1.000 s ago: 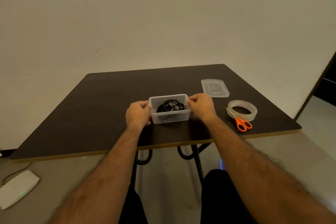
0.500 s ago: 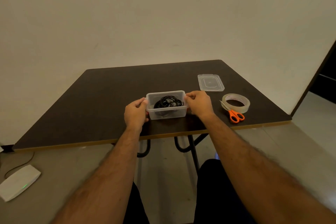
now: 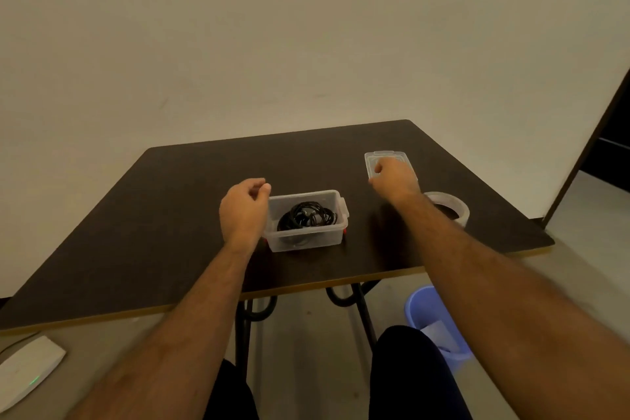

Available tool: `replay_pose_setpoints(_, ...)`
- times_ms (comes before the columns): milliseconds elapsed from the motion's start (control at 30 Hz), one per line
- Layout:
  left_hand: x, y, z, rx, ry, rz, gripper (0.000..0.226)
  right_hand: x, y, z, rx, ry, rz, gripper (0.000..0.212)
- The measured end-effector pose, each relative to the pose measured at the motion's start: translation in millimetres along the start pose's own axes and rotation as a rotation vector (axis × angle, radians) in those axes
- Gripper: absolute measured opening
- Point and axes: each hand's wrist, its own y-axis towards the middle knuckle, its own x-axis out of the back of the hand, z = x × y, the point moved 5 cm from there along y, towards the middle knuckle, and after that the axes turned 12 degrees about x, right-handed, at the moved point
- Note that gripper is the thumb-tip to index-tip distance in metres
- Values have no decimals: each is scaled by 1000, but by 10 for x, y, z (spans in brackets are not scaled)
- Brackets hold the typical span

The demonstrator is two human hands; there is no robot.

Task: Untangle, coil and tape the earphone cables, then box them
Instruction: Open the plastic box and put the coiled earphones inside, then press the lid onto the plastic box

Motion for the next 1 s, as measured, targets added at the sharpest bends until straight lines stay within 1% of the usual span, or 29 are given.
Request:
replay_pose_setpoints(100, -114, 84, -271, -126, 68, 15, 31, -111, 141, -47, -8, -95, 86, 42)
replay_pose_setpoints(200, -256, 186, -547, -190, 104, 54, 31, -191, 243, -56, -7, -127, 116, 39)
replay_pose_setpoints(333, -402, 283, -768, -201, 117, 95, 30, -302, 263, -94, -5, -237, 180, 38)
replay_pose_setpoints(433, -467, 276, -801, -182, 82, 131, 27, -320, 269, -56, 47, -306, 176, 37)
replay_pose_setpoints(533, -507, 251, -802, -162, 60, 171, 26, -315, 274, -9, 115, -321, 196, 28)
replay_pose_setpoints(600, -504, 238, -802, -152, 49, 187, 26, -293, 255, 19, 140, -291, 201, 26)
replay_pose_setpoints(667, -493, 231, -795, -152, 42, 200, 25, -227, 256, 57, 159, -223, 152, 25)
replay_pose_setpoints(900, -316, 288, -800, -136, -25, 240, 32, 355, 277, 216, 133, 180, -241, 16)
replay_pose_setpoints(1000, -200, 313, -836, -118, -78, 239, 39, 627, 292, 346, 169, 359, -309, 24)
